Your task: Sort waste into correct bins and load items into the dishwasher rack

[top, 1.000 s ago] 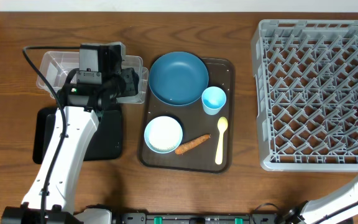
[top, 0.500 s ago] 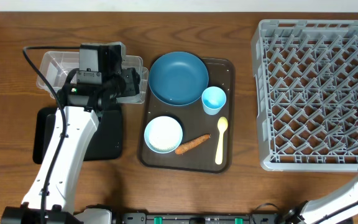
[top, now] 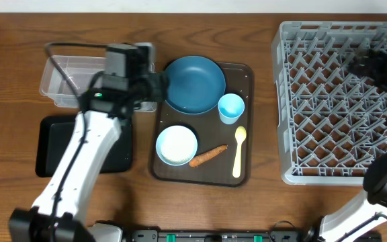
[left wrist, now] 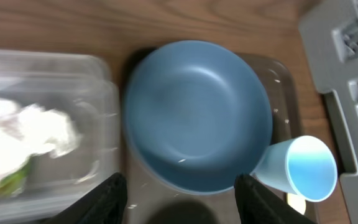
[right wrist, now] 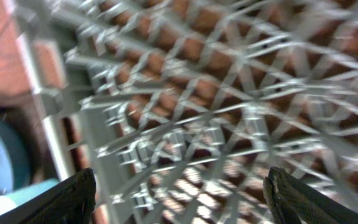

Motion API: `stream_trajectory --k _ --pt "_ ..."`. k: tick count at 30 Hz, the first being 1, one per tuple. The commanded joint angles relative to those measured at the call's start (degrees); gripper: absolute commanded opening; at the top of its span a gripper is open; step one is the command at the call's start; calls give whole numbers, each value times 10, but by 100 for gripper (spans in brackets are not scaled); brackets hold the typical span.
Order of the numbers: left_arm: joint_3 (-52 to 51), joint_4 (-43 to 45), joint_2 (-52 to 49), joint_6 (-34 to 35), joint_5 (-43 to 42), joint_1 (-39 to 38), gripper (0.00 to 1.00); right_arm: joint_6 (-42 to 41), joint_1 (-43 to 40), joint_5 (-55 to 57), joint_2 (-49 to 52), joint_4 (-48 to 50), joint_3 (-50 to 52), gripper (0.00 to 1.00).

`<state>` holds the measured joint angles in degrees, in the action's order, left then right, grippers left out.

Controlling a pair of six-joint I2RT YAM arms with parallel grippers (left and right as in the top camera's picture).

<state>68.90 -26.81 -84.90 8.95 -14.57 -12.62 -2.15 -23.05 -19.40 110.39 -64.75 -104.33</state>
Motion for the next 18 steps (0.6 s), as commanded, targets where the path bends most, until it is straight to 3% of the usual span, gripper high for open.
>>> stream_trajectory --k 1,7,18 --pt "7 32 -35 -3 3 -38 58 16 44 -10 -10 -2 -9 86" --pt "7 115 -103 -3 3 -117 59 26 98 4 -10 -3 -9 87" --pt "7 124 -177 -3 3 -188 59 26 117 25 -10 -7 -9 89"
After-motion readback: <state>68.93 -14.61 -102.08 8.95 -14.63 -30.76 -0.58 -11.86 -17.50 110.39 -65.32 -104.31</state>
